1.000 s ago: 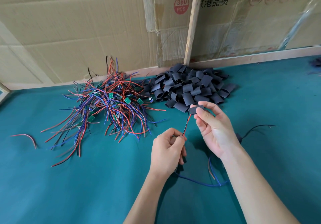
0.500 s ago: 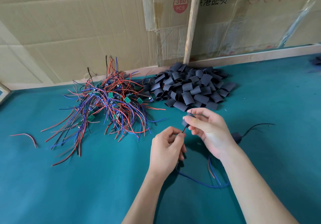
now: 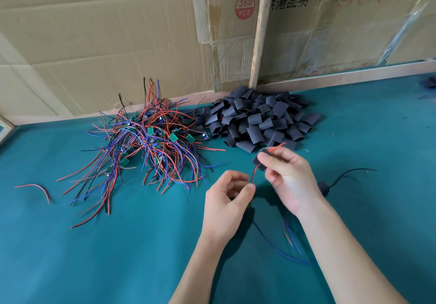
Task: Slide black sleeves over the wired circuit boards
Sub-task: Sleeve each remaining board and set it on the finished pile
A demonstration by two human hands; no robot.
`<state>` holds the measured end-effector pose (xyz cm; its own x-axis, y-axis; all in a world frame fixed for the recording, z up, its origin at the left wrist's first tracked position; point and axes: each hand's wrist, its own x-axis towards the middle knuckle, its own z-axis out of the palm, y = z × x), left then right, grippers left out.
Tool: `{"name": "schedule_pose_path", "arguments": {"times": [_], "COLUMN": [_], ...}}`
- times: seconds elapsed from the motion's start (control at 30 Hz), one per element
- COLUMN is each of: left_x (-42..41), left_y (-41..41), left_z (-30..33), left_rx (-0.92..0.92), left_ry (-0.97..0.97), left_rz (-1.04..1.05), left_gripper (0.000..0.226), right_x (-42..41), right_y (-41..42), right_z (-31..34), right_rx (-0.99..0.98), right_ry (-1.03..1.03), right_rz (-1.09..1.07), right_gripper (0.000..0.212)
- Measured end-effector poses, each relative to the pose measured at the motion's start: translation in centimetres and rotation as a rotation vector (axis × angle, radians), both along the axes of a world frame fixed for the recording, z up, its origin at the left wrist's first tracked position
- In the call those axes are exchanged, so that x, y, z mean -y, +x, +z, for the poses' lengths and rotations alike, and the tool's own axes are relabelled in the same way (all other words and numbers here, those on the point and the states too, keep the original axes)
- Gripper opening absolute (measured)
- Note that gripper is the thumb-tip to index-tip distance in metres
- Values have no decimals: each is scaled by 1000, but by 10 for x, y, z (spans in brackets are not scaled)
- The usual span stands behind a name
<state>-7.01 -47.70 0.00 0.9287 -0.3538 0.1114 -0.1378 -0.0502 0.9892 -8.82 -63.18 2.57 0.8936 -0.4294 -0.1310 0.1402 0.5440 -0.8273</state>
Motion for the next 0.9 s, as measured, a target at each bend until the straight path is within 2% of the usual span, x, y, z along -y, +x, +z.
{"name": "schedule_pose_path", "arguments": {"times": [0.1,0.2,0.3,0.4,0.5,0.57,0.73,0.9], "left_x": [1,1,0,1,3,2,3,4], "left_y": [-1,1,4,5,4,4,4,3], "left_z": [-3,-6,-8,-8,-9,-9,-7,-9], "left_rx": [64,114,96,98,68,38,-5,74], "left_ry": [124,202,168,198,180,138,92,210], "left_rz": [-74,-74,-38,-7,17,41,88,1], "left_gripper": [10,10,13,21,27,33,21,32], "right_x": [11,14,12,4,-3,-4,-8,-15], "right_y": [0,0,-1,-1,-1,-1,-2,0], "right_z": [2,2,0,-6,-10,-9,-8,-13], "right_rx": [92,84,29,-29,-86,-103,-133,-214], "right_ry": [206,231,9,-275,-475,-518,-606,-813], "right_rz": [-105,-145,-102,63,108,87,62,-20], "right_gripper": [18,17,13,13,22,27,37,24]}}
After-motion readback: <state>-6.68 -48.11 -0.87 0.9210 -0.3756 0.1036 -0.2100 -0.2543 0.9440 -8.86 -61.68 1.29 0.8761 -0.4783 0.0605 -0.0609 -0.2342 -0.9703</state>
